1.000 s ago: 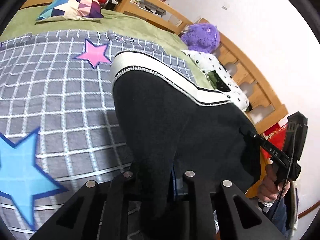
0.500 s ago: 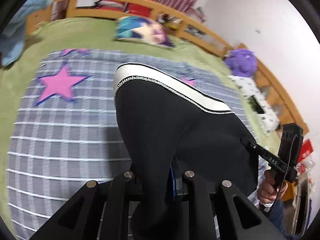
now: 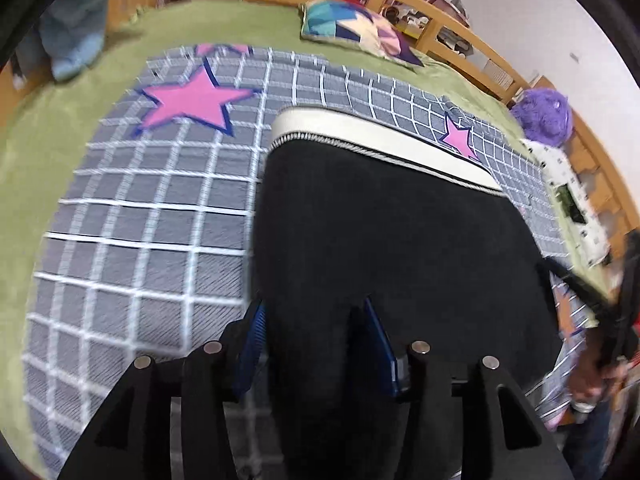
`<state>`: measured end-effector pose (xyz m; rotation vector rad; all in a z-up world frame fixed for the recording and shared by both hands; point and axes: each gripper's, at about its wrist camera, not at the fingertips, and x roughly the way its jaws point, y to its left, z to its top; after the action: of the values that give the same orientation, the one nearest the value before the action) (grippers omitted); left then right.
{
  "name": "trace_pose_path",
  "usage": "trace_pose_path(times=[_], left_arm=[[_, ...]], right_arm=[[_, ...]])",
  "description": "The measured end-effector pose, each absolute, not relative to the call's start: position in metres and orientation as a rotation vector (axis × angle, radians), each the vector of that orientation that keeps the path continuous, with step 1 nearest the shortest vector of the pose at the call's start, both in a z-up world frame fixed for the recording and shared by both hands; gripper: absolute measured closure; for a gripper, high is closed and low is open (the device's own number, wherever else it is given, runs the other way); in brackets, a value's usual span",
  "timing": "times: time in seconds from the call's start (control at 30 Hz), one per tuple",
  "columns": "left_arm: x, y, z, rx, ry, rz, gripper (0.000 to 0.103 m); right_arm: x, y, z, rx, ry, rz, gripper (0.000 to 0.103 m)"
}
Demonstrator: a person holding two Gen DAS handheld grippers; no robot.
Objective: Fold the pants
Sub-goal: 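Press the folded bundle flat with both grippers and release it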
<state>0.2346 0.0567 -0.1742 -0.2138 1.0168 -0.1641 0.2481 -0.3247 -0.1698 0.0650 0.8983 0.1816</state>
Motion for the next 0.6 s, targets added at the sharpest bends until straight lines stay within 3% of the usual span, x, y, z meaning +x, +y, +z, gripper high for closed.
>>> trace_pose_path(times=[0.2, 0.37, 0.6], left_arm=[[0.172, 0.033, -0.158, -0.126, 0.903, -0.217, 0.046], [0.147, 0.019, -0.211, -0.064, 0.994, -0.188, 0.044], [0.153, 0.036, -0.184, -0.174, 0.98, -0.251, 0.044]], right_arm=[[0.181, -0.298, -0.157, 0.044, 0.766, 0.317, 0.074], [0.162, -0.291, -0.215, 0.009, 0.834, 0.309, 0.073], [0.16, -0.287, -0.195, -0.045, 0.881, 0.328, 0.073]])
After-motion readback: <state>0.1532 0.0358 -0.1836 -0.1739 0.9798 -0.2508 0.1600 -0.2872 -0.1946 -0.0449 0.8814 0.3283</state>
